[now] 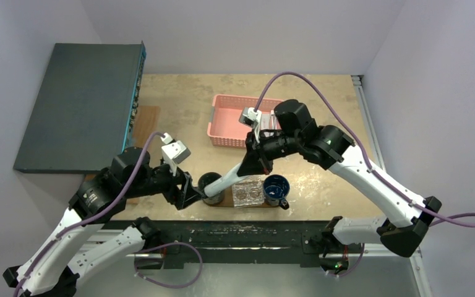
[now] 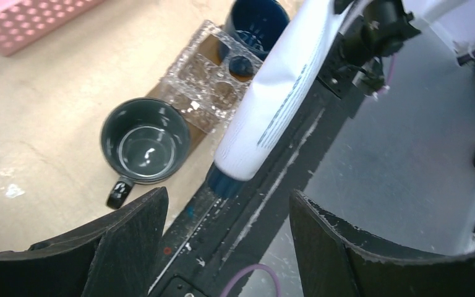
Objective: Prepare toiletry sets of a toothbrush and toothpaste on the tray
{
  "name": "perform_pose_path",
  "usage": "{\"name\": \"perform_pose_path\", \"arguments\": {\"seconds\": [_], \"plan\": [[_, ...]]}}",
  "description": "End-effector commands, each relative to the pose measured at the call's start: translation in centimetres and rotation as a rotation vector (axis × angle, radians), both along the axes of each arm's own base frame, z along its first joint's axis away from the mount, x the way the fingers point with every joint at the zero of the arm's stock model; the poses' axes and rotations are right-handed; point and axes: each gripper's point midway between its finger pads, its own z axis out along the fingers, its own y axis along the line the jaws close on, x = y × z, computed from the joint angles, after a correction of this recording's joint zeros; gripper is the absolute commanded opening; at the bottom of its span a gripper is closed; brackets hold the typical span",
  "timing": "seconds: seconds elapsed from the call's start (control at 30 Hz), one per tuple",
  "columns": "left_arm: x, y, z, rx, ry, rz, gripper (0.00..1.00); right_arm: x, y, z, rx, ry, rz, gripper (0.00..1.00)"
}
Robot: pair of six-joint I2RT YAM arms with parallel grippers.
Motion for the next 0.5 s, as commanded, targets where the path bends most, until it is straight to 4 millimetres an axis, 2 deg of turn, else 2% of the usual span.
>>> {"name": "perform_pose_path", "arguments": {"seconds": [0.0,0.17,0.47], "plan": [[2.1,1.2,1.3,-0.011,-0.094,0.131,0.71,1.4,-2.0,0.9,-0.094,-0.055,-0.144,0.00],[2.8,2.0,0.6,-0.009,-0.120,0.194,0.72,2.8,-3.7,0.7,-0.199,-0.057,-0.267,0.00],[2.9,2.8,-1.5,-0.002,-0.121,0.241,0.72,4.3,-6.1,-1.1,-0.403,-0.037,-0.432,0.00]]}}
